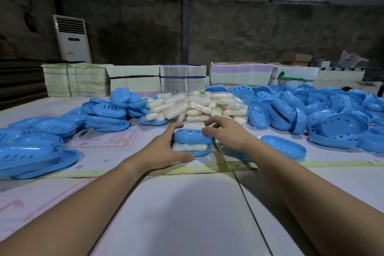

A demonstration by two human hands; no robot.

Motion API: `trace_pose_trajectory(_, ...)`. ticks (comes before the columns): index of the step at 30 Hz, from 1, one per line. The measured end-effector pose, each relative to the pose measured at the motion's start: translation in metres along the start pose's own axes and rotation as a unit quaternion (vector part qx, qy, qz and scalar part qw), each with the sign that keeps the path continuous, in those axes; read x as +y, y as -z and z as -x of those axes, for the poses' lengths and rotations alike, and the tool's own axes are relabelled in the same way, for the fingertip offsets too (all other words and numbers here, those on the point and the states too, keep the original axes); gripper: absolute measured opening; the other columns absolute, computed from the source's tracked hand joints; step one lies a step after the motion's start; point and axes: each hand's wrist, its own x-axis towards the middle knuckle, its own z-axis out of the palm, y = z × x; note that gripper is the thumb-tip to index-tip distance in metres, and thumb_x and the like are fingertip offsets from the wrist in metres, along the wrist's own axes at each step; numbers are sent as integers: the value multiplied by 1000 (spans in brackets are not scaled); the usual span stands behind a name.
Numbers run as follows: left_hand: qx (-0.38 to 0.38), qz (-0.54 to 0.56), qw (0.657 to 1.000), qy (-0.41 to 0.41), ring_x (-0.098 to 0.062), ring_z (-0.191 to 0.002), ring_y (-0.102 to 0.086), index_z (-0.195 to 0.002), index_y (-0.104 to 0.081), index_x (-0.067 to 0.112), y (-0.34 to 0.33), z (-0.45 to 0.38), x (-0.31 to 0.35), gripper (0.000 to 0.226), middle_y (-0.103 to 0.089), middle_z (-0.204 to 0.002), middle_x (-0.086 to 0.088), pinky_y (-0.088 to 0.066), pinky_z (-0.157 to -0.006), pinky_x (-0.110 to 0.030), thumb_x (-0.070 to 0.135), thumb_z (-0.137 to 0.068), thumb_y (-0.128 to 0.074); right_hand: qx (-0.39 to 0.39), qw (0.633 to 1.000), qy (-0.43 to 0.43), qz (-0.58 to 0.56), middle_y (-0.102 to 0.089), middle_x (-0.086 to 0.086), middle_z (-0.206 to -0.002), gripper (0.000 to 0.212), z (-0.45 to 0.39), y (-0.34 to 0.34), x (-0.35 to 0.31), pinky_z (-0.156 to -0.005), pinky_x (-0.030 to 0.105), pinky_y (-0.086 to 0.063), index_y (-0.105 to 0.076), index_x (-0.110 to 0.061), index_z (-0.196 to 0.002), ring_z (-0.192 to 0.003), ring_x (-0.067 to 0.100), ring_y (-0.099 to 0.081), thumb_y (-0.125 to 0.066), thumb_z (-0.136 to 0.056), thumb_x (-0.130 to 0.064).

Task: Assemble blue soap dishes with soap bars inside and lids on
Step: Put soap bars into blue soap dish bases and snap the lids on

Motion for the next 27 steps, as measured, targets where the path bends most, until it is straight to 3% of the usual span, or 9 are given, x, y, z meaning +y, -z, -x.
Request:
trace_pose_trajectory(2,-10,-19,1000,3,-1,-109,-58,-144,-28,50,0,0,0,102,-54,-128,17,-50,-95,-25,66,-57,-78,-44,998,32,19,-62,-7,-112,26,1,-4,0,-85,29,-48,-59,-36,-113,-96,11,-60,-65,-88,-40)
trace_pose_trajectory(4,-11,-24,1000,-1,-2,-109,-57,-143,-28,50,1,0,0,102,-54,-128,17,-50,-97,-27,68,-55,-77,-68,995,58,38,-60,-10,-115,29,2,-7,-1,-90,30,-47,-58,-41,-112,-100,11,-58,-68,-84,-40)
trace_pose_trajectory(9,-8,-12,1000,-16,-2,-107,-57,-132,-36,55,2,1,-1,91,-55,-119,24,-51,-96,-27,68,-54,-79,-81,994,68,-27,-60,-9,-100,23,2,-4,2,-86,34,-50,-64,-37,-98,-83,9,-59,-77,-79,-37)
trace_pose_trajectory(15,-6,-15,1000,-20,-3,-106,-58,-133,-38,55,2,2,1,91,-54,-119,23,-52,-95,-28,68,-53,-79,-68,992,84,-57,-54,-8,-87,21,1,-2,4,-73,31,-48,-65,-30,-86,-72,11,-55,-82,-75,-30)
trace_pose_trajectory(18,-15,-13,1000,-17,-4,-105,-58,-132,-39,56,3,3,3,87,-55,-119,21,-52,-95,-28,64,-55,-80,-88,991,78,-56,-54,-6,-96,23,1,-1,5,-74,26,-46,-65,-34,-94,-76,11,-55,-81,-77,-32)
trace_pose_trajectory(20,-16,-1,1000,-16,-5,-103,-59,-130,-42,55,4,4,3,84,-57,-118,19,-53,-95,-30,59,-56,-82,-122,988,69,-58,-57,-10,-107,28,2,-1,5,-78,19,-45,-63,-48,-104,-90,7,-59,-75,-82,-36)
trace_pose_trajectory(23,-22,26,999,-29,-4,-107,-61,-130,-47,52,5,5,5,79,-62,-120,19,-53,-98,-35,50,-61,-85,-168,981,77,-56,-60,-33,-111,36,5,-7,0,-77,6,-43,-55,-66,-108,-103,-9,-57,-66,-90,-35)
trace_pose_trajectory(27,-27,32,999,-23,-3,-108,-61,-133,-46,53,5,6,6,82,-63,-121,17,-54,-95,-30,50,-61,-85,-138,985,102,-27,-59,-33,-110,41,5,-3,-2,-77,7,-43,-56,-62,-109,-97,-17,-55,-73,-85,-34)
